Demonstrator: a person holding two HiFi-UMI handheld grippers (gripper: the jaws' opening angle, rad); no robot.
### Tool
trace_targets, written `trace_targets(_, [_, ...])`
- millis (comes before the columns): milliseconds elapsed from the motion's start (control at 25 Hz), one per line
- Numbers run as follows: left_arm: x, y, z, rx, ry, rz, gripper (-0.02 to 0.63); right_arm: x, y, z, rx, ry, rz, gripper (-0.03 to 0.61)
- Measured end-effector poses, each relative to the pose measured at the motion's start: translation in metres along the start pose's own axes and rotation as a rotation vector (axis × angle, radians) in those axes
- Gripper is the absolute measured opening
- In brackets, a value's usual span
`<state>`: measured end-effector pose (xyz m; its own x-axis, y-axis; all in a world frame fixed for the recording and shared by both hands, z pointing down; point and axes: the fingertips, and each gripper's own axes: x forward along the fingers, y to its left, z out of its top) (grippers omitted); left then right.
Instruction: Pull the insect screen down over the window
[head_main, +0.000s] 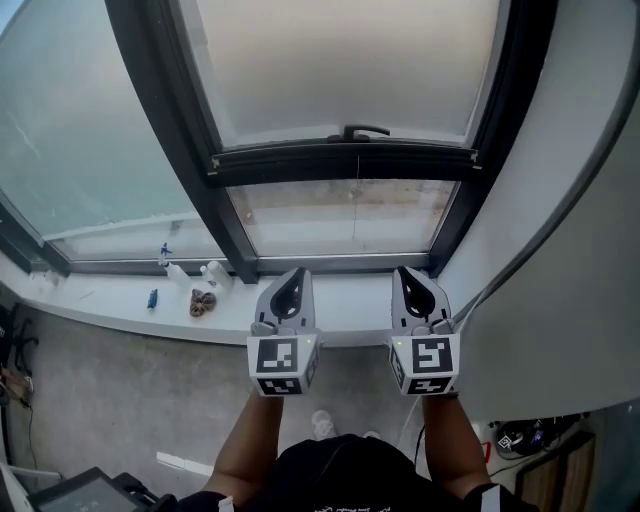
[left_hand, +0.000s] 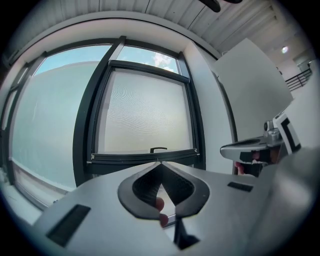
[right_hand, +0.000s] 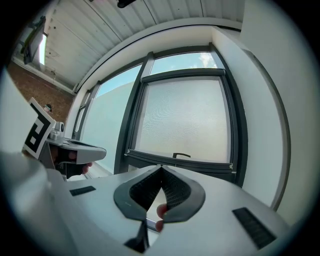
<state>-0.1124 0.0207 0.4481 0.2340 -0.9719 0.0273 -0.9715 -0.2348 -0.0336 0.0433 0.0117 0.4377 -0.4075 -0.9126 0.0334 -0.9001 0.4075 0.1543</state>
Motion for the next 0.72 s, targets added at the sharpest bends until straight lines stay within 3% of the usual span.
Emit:
trace_targets(280, [-0.011, -0.043, -0.003, -0.001, 0.015, -0.003, 0.003, -0.033, -0.005, -0.002, -0.033, -0.003, 0.031, 0.002])
trace_targets(720, [-0.035, -0.055, -0.005, 0.027, 0.024, 0.020, 0.003, -0.056, -0.007, -0.001, 0.000, -0.053, 0.029, 0.002])
